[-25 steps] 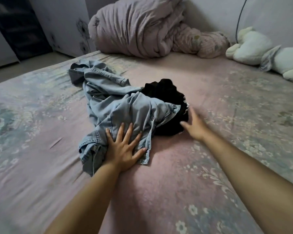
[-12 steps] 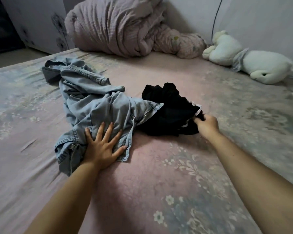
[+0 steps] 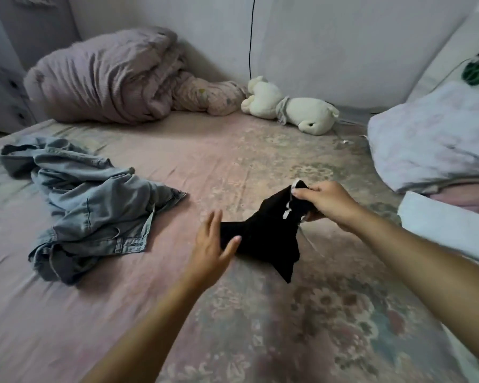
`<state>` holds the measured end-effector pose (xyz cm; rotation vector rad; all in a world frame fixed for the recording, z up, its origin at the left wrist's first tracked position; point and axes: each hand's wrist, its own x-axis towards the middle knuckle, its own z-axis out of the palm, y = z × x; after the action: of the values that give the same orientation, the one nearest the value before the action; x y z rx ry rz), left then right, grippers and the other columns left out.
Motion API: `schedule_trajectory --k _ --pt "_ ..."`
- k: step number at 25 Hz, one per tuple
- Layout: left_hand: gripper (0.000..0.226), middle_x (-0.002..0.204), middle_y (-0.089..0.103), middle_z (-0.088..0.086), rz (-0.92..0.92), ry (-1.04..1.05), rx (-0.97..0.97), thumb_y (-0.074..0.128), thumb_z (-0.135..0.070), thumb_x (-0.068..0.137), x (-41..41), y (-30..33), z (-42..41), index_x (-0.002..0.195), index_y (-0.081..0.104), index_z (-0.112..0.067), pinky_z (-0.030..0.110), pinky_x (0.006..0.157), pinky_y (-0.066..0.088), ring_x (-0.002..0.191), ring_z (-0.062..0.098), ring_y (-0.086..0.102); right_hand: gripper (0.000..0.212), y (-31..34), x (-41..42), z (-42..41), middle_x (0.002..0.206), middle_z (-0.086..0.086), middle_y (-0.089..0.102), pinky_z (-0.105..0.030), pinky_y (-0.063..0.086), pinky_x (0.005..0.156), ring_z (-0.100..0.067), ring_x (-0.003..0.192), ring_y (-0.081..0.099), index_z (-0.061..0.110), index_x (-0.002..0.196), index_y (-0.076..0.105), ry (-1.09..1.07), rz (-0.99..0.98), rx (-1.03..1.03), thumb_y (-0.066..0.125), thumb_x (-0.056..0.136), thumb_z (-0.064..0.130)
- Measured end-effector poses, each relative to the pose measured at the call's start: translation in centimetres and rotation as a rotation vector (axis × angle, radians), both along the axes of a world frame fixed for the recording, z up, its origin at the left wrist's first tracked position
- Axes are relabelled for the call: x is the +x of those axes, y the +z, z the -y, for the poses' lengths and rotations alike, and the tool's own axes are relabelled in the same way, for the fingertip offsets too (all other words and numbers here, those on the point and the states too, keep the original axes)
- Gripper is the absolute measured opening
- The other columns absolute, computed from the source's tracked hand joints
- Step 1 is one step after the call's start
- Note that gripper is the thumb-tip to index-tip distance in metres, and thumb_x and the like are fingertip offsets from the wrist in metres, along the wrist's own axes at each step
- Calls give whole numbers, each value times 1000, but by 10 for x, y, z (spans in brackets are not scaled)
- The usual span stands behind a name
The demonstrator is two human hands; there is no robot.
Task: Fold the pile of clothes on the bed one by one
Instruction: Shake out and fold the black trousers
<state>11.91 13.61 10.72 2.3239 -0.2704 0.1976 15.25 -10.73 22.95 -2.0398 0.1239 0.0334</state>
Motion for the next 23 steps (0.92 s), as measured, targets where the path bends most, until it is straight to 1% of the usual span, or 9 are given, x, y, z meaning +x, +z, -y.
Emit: schedule_trajectory --k 2,5,8,11,12,14,16,18,23 --pt "91 157 16 3 128 -173 24 41 -72 81 -27 19 44 151 15 -20 38 115 21 142 23 21 20 22 -21 15 69 -9 61 -24 53 47 -13 51 61 1 84 65 104 -76 -81 65 89 20" --pt "93 153 27 6 295 -313 155 50 -69 78 -54 15 74 150 20 -18 39 111 23 139 23 25 34 20 -56 55 71 -13 52 -24 51 49 -20 59 56 -7 84 60 248 -227 -328 66 89 25" --pt "92 153 27 0 183 -395 230 50 -71 77 -78 -4 99 150 17 -26 45 115 22 143 21 20 29 -22 -102 84 70 -11 48 -25 44 54 -24 68 53 4 75 52 392 -236 -535 66 88 26" --pt "75 153 28 2 -46 -241 223 44 -62 90 -98 -22 113 150 21 -22 40 115 22 142 20 21 27 -97 -158 101 103 -12 60 -33 42 73 -28 98 58 11 104 52 469 -282 -894 62 90 32" --pt "70 151 29 4 -143 -138 187 42 -56 93 -102 -25 116 149 23 -18 39 113 26 140 22 25 31 -117 -181 105 112 -12 59 -36 45 79 -31 104 57 11 112 49 423 -309 -888 60 91 32" --pt "71 149 31 9 -248 15 183 42 -53 94 -106 -29 121 148 24 -11 41 107 34 136 26 31 31 -147 -213 110 117 -8 60 -41 48 88 -30 107 57 16 116 49 292 -330 -477 58 92 35" --pt "81 147 28 13 -307 107 204 51 -54 90 -107 -29 132 148 22 -6 45 104 38 134 30 31 31 -147 -212 109 114 3 61 -35 46 93 -20 113 55 22 113 53 4 -391 180 50 94 45" --pt "88 144 26 16 -438 209 109 61 -49 86 -106 -28 142 146 18 -2 47 103 38 133 33 30 43 -147 -184 112 105 0 63 -33 45 88 -19 102 58 15 105 59 -265 -452 567 42 95 52" --pt "70 133 38 16 -635 343 -206 62 -15 84 -100 -28 141 141 24 -3 43 91 49 118 32 46 37 -126 -125 104 48 -2 63 -18 47 43 -13 43 61 10 75 57 -358 -542 647 51 95 41"
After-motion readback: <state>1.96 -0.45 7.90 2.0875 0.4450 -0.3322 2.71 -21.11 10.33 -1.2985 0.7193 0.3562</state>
